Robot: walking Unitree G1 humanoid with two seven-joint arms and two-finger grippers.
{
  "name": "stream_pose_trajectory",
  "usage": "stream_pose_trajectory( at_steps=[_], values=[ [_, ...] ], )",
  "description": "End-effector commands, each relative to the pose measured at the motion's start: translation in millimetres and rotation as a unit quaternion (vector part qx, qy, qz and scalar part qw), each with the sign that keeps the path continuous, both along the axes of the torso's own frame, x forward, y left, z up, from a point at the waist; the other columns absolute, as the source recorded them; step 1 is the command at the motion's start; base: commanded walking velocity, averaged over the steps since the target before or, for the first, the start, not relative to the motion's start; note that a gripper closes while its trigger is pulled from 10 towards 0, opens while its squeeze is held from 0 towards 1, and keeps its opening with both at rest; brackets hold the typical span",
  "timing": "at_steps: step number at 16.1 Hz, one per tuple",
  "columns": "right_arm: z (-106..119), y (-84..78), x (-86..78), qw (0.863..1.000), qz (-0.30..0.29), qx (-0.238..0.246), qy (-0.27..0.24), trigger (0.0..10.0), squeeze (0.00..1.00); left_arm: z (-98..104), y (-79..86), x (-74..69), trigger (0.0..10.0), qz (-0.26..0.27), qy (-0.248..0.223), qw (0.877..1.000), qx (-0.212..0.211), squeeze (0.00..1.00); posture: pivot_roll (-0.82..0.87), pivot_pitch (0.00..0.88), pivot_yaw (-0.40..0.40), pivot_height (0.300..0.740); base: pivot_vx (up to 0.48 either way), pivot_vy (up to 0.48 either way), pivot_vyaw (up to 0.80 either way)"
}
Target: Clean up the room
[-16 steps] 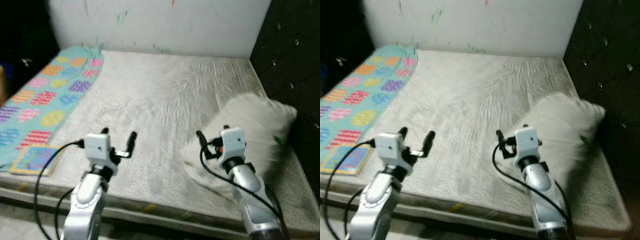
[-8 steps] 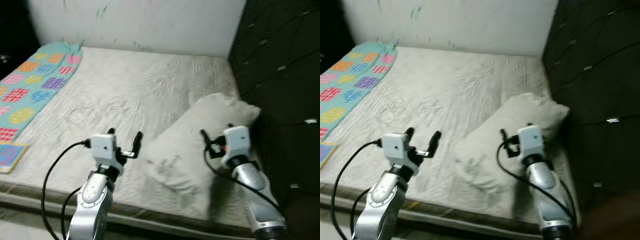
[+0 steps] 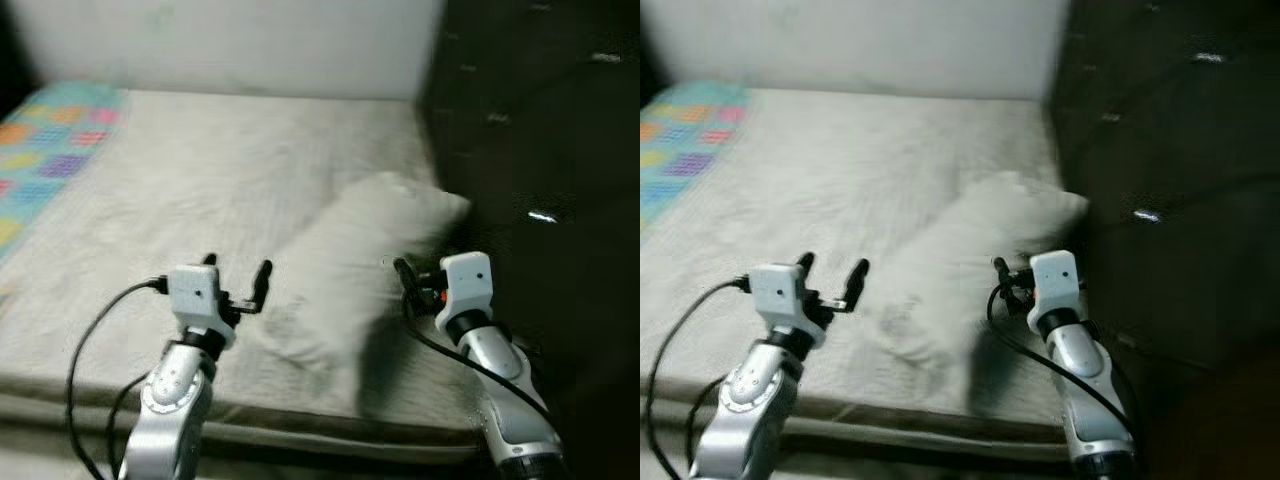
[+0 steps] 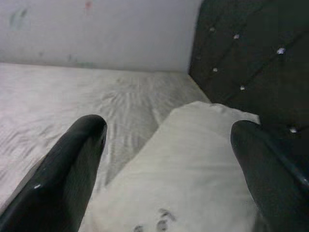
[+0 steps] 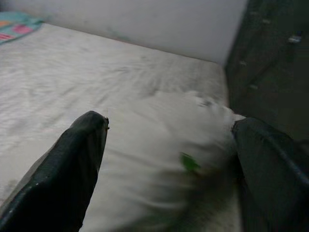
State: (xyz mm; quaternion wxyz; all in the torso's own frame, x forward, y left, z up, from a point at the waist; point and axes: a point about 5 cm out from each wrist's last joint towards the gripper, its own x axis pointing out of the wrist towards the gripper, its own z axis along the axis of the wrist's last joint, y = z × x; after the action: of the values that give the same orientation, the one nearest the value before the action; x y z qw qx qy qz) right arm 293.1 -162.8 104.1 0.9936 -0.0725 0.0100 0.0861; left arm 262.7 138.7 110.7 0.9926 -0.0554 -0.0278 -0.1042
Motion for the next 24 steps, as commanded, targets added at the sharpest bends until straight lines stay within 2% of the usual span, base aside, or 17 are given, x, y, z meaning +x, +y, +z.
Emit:
stream_pose_trajectory(
  at_steps=[1,4,7,16,19,24],
  values=[
    [3,-0.1,1.2,1.0,0.0,0.001,-0.004,10.0,0.0,1,-2.1,0.7,10.0,-0.003,-0.002,1.0,-0.001,0.0,-0.06,0.041,0.012,0.74,0.0,0.0,-0.8],
    [4,0.6,2.9,1.0,0.002,0.002,-0.007,10.0,0.0,4,-4.9,-0.3,10.0,-0.014,-0.016,1.0,0.008,0.0,-0.06,0.038,0.01,0.74,0.0,0.0,-0.27],
    [4,1.2,3.5,1.0,0.002,0.001,-0.008,10.0,0.0,2,-2.4,1.1,10.0,0.0,0.0,1.0,-0.019,0.0,-0.06,0.035,0.01,0.74,0.0,0.0,0.0],
    [6,1.3,4.1,1.0,0.008,-0.001,-0.011,10.0,0.0,2,-2.8,2.0,10.0,0.008,-0.005,1.0,-0.009,0.0,-0.06,0.035,0.004,0.74,0.0,0.0,0.0],
    [2,3.1,2.2,1.0,0.012,0.003,-0.005,10.0,0.0,-6,10.3,-3.2,10.0,0.051,0.01,0.999,0.015,0.0,-0.04,0.036,-0.005,0.74,0.0,0.0,0.0],
    [2,18.6,11.8,0.999,0.046,0.005,0.0,10.0,0.0,-7,20.2,-13.5,10.0,0.073,0.011,0.997,0.015,0.0,0.01,0.037,-0.046,0.74,0.0,0.0,0.0]
  ],
)
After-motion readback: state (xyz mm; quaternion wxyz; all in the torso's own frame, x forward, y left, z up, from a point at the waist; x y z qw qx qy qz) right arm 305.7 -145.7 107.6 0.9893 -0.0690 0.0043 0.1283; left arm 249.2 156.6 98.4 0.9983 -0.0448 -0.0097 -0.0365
